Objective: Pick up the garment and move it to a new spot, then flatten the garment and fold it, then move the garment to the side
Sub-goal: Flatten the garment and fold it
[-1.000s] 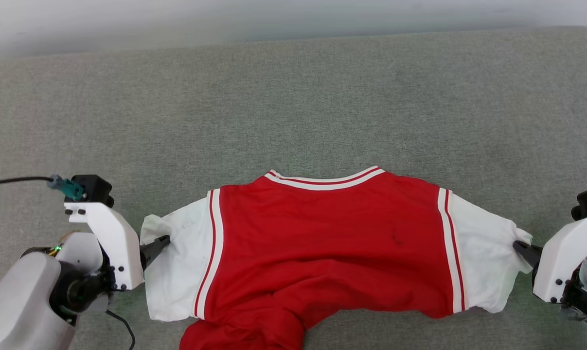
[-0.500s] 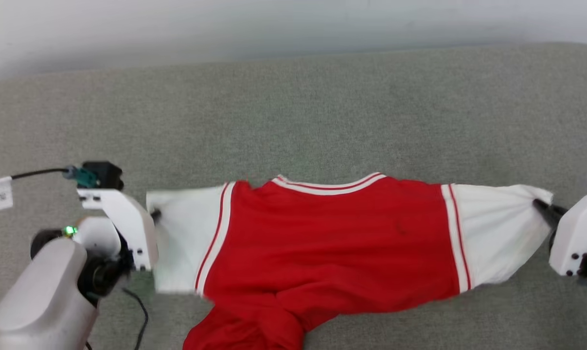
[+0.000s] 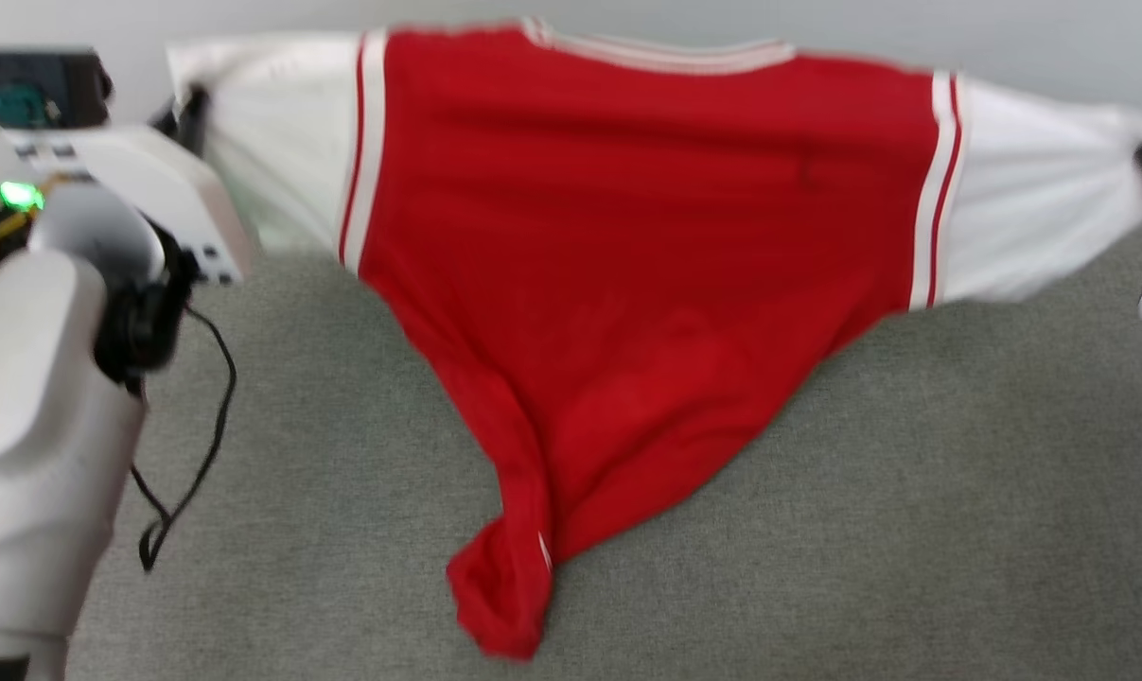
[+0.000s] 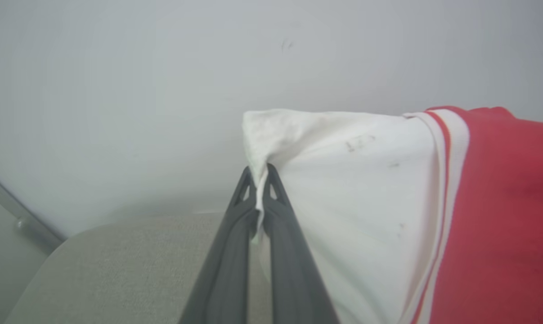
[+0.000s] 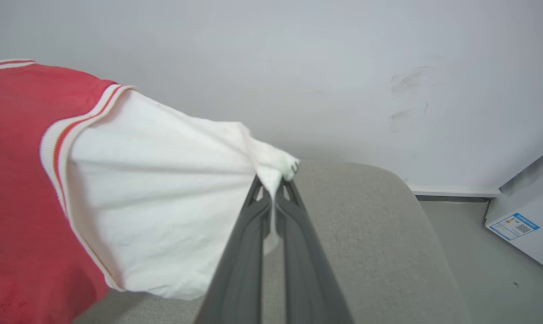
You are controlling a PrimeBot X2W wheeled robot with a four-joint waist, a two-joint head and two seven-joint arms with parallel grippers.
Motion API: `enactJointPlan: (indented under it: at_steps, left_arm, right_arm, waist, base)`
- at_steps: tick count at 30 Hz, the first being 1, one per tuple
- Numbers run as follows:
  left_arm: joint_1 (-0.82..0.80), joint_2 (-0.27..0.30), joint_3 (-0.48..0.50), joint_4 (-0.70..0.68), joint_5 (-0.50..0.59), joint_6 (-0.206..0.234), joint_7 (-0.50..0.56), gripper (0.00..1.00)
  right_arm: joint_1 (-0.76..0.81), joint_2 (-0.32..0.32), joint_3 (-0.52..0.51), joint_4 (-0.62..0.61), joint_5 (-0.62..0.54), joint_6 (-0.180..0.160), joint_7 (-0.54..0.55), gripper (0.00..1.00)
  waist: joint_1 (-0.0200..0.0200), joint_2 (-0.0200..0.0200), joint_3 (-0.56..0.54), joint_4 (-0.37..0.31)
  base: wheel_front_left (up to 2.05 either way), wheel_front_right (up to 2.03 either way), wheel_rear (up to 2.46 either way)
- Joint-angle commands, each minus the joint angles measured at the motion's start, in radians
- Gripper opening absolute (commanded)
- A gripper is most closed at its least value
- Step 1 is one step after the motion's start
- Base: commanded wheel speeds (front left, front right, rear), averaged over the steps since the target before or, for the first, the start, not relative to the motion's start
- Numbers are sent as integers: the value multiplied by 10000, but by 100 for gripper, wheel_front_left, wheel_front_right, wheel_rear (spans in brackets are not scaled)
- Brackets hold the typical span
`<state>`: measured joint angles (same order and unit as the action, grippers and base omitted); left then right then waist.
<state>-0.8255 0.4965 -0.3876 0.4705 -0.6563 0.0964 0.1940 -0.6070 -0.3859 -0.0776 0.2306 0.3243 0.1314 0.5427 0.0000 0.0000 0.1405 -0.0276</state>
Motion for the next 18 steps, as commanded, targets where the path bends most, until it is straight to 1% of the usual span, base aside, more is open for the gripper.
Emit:
enactJointPlan:
  at_steps: [1,5,10,13,15,18]
  left_arm:
    - [-257,7,66,86,37,-14,-121,0]
    - [-1506,-52,219,520,243,-54,-561,0]
    - [-3237,-106,361,952,472,-96,-1073,0]
    - [-4327,4,497,1167,632,-172,-1456,0]
    - [-4981,-50,586,1231,648,-213,-1706,0]
    - [-5941,105,738,1308,806,-261,-2168,0]
  right_arm:
    - [-322,-163,-3,90,-92,-14,-105,0]
    - [-1778,-314,104,607,-98,-15,-527,0]
    - [-3760,-575,238,1158,-214,-15,-1153,0]
    - [-5094,-747,454,1380,-382,-15,-1712,0]
    - [-5932,-860,624,1536,-481,-15,-2139,0]
    - [-7150,-883,903,1814,-696,-15,-2770,0]
  waist:
    - [0,0,81,-17]
    - [0,0,577,-86]
    - [0,0,1601,-147]
    - [0,0,2286,-232]
    - [0,0,2735,-264]
    - [0,0,3354,-346]
  base:
    - [0,0,0]
    - [0,0,0]
    - [0,0,0]
    - [0,0,0]
    - [0,0,0]
    - [0,0,0]
